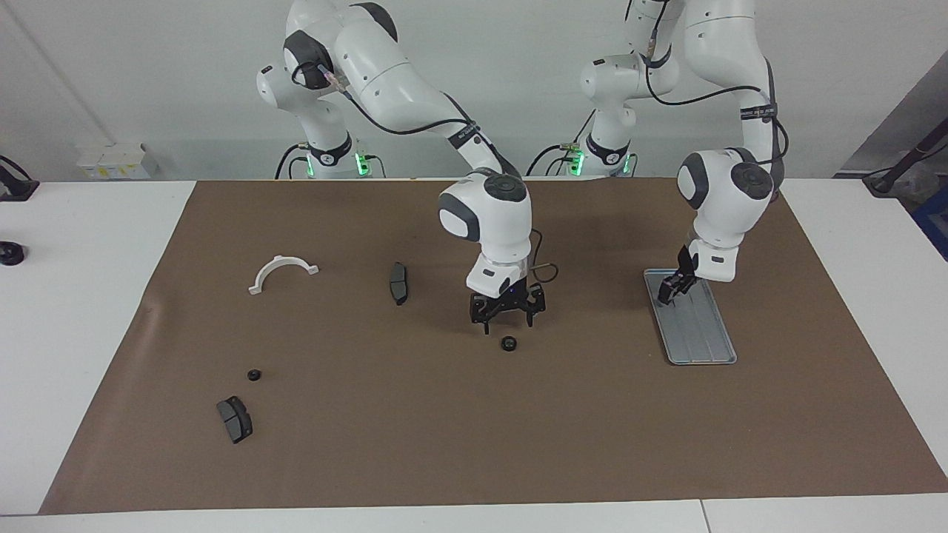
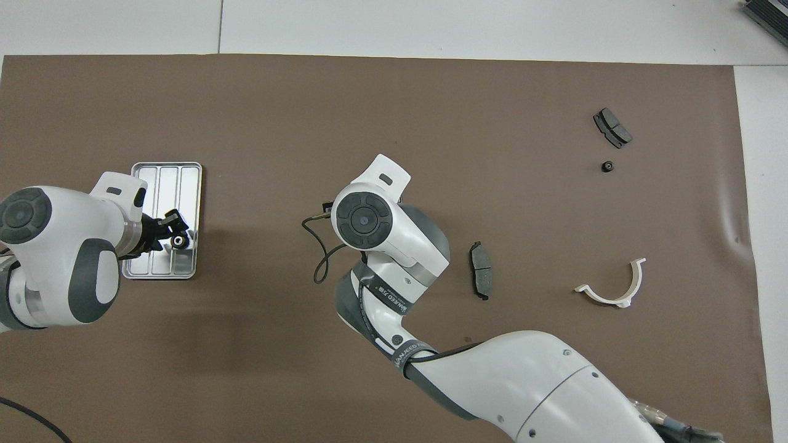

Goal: Place bearing gear from tray to pile
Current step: 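Reach the right gripper to the second gear while the left gripper returns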

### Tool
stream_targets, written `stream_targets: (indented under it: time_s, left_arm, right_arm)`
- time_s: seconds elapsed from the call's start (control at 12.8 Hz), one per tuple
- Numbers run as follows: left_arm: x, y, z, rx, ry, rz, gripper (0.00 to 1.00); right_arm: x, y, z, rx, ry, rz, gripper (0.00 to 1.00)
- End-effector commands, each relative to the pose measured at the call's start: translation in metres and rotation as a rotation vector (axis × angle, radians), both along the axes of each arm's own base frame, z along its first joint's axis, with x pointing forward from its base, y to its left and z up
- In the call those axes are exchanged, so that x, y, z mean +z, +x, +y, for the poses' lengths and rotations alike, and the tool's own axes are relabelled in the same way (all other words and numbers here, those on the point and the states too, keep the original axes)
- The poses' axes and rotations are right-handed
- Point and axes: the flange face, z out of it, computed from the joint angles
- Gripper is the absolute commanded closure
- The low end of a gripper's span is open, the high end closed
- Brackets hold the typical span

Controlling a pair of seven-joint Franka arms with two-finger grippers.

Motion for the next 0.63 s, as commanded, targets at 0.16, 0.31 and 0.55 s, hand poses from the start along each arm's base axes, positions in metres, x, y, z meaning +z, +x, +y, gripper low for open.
stream_targets:
  time_s: [0.16, 0.31, 0.55]
  left_arm:
    - [-0.0018, -0.015, -0.0106, -0.019, -0.009, -0.013, 0.48]
    - [-0.0026, -0.0151, -0.0106, -0.022, -0.009, -0.012, 0.49]
    - [-0.0053, -0.0137, -0.0098, -0.026, -0.01, -0.023, 0.52]
  right_arm:
    - [0.0, 0.006, -0.0094, 0.023, 0.007, -0.058, 0.26]
    - [0.0007, 0.0063, -0.0092, 0.018, 0.01, -0.058, 0.37]
    - [-0.0006, 0.0044, -0.0077, 0.019, 0.011, -0.057, 0.37]
